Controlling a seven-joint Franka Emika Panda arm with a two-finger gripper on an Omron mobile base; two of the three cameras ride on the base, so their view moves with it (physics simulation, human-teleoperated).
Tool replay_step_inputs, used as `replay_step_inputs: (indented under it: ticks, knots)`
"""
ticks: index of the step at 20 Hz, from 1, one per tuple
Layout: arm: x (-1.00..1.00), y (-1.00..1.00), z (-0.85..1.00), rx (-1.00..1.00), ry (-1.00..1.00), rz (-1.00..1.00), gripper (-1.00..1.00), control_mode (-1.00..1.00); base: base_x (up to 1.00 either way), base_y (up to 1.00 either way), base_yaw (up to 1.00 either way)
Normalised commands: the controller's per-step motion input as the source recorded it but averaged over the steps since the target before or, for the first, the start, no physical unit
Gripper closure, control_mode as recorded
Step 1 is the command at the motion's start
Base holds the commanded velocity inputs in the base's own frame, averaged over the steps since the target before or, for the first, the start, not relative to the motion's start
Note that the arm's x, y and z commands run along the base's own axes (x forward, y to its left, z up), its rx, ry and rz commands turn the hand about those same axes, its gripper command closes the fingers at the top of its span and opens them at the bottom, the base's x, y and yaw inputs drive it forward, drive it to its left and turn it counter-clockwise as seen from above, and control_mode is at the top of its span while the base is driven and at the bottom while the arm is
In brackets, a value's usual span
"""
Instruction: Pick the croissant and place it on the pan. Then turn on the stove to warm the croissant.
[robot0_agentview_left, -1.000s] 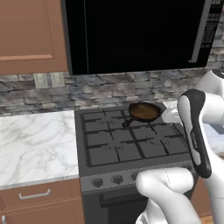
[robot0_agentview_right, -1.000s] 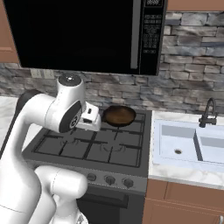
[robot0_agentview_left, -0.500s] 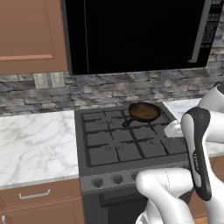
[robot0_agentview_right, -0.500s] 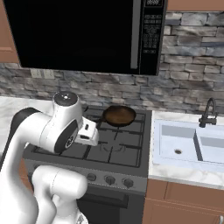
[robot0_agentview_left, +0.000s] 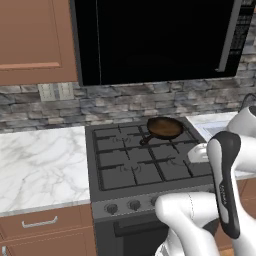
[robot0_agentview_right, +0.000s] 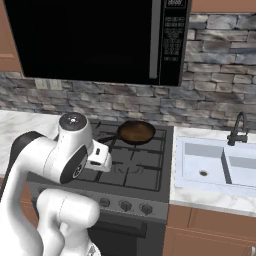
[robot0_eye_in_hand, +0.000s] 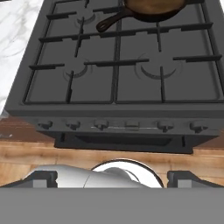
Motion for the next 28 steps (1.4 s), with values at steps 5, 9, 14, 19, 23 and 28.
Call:
replay_step_inputs:
  ticks: [5, 9, 14, 19, 23, 28]
  knots:
    - [0.00, 0.00, 0.00, 0.00, 0.00, 0.00, -1.00, -1.00, 0.00, 0.00, 0.00]
    - [0.00, 0.00, 0.00, 0.00, 0.00, 0.00, -1.00, -1.00, 0.00, 0.00, 0.00]
    - [-0.10, 0.00, 0.00, 0.00, 0.00, 0.00, -1.00, -1.00, 0.00, 0.00, 0.00]
    - [-0.47, 0.00, -0.01, 0.00, 0.00, 0.00, -1.00, -1.00, 0.00, 0.00, 0.00]
    - [-0.49, 0.00, -0.03, 0.00, 0.00, 0.00, -1.00, -1.00, 0.00, 0.00, 0.00]
    - [-0.22, 0.00, -0.01, 0.00, 0.00, 0.00, -1.00, -1.00, 0.00, 0.00, 0.00]
